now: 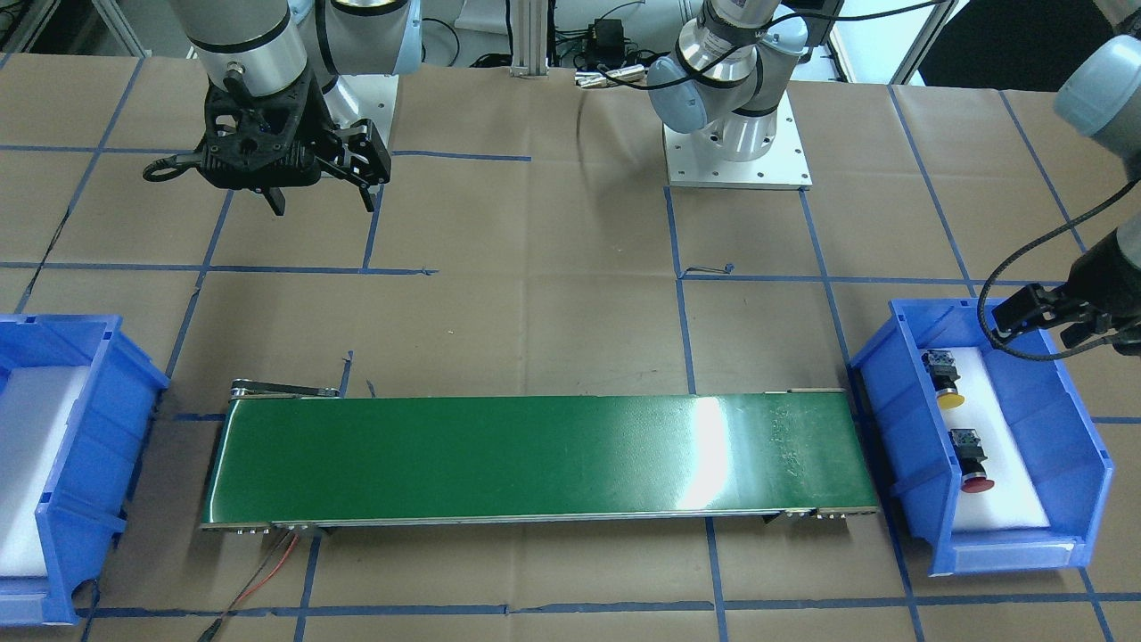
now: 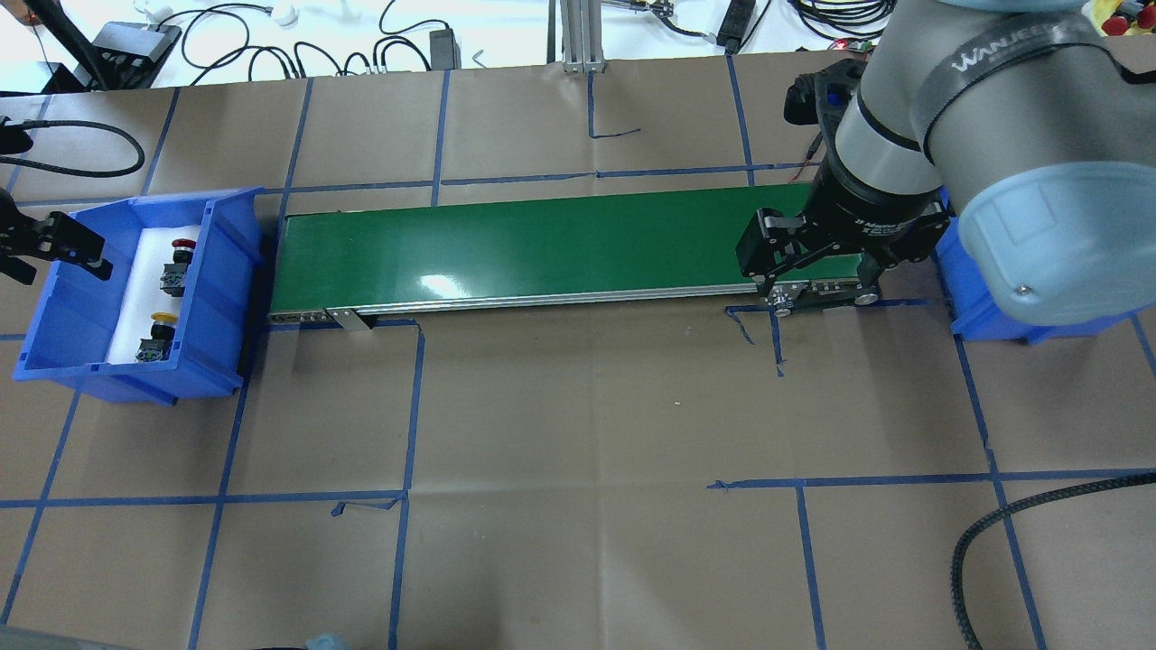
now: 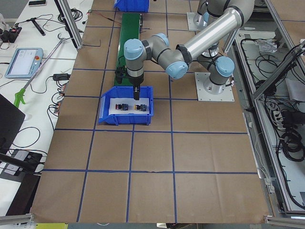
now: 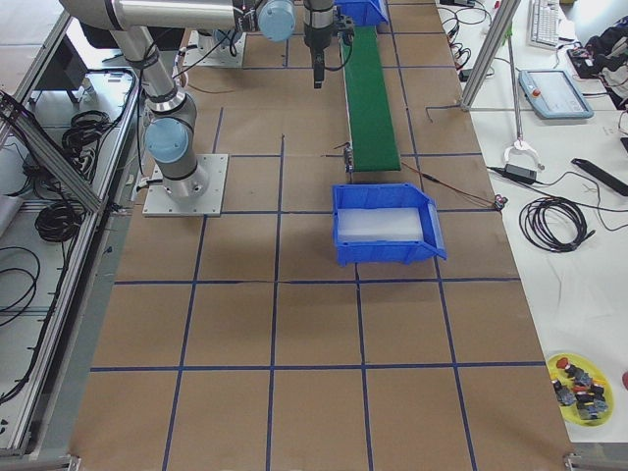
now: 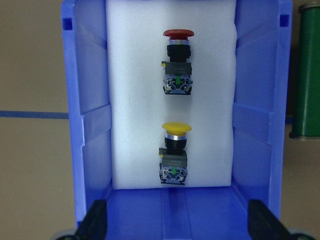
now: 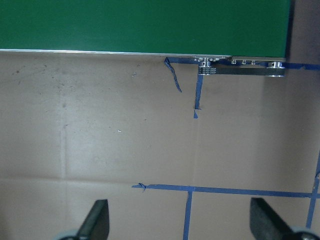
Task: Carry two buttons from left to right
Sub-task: 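Move the left gripper over the bin holding the push buttons, then lower the left gripper and grasp the yellow-capped push button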
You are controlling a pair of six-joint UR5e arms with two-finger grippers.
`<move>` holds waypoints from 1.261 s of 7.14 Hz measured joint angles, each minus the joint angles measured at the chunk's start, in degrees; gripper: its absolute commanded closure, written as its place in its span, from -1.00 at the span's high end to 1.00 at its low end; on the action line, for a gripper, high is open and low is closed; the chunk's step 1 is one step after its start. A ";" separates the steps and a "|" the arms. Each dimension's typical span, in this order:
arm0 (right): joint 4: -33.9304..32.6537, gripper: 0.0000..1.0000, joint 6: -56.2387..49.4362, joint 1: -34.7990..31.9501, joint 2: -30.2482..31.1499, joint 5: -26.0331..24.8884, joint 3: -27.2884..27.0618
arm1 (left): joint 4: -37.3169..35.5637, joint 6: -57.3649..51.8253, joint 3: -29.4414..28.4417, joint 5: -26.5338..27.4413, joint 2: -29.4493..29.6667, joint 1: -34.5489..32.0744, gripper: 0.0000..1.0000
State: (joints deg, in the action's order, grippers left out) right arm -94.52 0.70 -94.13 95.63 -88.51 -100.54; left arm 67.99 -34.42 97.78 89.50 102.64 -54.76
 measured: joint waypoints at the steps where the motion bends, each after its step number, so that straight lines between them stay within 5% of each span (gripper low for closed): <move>1: -0.01 1.00 0.00 0.00 -0.16 -0.02 0.00 | -3.81 0.35 1.73 -0.07 1.08 -0.64 0.99; 9: 0.04 1.00 0.00 0.00 -0.88 0.00 0.09 | -20.22 0.30 11.00 0.12 8.21 -1.07 0.99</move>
State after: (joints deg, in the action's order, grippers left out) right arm -94.48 0.70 -94.13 94.75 -88.51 -100.46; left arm 47.77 -34.11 108.78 89.62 110.85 -55.83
